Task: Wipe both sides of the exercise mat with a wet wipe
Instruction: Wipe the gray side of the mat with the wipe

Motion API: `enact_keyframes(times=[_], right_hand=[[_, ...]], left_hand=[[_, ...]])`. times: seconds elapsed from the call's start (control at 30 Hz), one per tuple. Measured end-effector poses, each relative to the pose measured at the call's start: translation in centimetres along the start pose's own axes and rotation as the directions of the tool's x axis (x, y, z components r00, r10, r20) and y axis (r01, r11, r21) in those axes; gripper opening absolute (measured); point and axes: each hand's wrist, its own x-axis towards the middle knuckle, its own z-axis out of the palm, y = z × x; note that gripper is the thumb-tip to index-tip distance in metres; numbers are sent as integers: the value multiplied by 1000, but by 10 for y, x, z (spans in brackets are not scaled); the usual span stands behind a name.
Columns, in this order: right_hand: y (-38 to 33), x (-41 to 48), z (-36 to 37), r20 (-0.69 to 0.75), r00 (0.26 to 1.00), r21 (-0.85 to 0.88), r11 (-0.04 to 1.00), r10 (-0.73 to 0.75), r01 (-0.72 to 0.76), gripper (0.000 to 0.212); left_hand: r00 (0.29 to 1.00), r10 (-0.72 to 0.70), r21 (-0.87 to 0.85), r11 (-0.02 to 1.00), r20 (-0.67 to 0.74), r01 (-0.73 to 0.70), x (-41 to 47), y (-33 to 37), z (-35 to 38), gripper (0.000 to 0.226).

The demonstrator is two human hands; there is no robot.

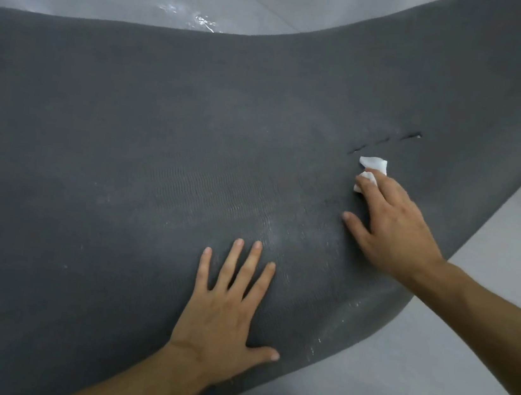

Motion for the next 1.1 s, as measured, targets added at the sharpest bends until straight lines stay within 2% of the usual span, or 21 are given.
enact_keyframes(times=[0.13,0.27,0.33,0.4,0.5,0.57,0.63,0.7,0.8,1.0,1.1], right_hand=[[22,-7,1,-16,1000,37,999,-20,20,52],[23,-19,16,6,1000,22,1000,19,-19,50],[31,-26,23,-8,993,-2,993,119,-119,51],[47,-33,30,9,959,9,959,283,-283,54],[75,-48,44,143,864,104,861,482,-497,55],[88,-64,55,259,827,186,814,499,-550,58],[95,-80,68,301,830,202,819,470,-537,64],[96,-87,76,271,834,188,823,480,-536,66],[86,-76,79,198,845,189,826,497,-531,58],[53,-36,74,162,934,235,907,318,-350,59],[33,-14,71,128,965,260,932,227,-253,67]], left_hand=[[991,75,-3,997,-108,-76,50,18,-23,103],[991,109,25,994,-80,-108,101,35,-43,93],[992,104,68,993,-67,-99,115,30,-42,84],[990,122,128,985,-76,-112,121,19,-37,77],[984,157,189,972,-83,-139,121,11,-29,78],[982,156,204,970,-104,-133,122,14,-26,78],[982,154,226,966,-108,-127,123,16,-25,78],[982,158,232,964,-106,-130,124,16,-24,78],[982,164,223,965,-90,-140,123,17,-25,77],[972,224,176,962,-75,-208,115,-10,-43,77],[982,135,155,981,-134,-114,89,-56,-53,77]])
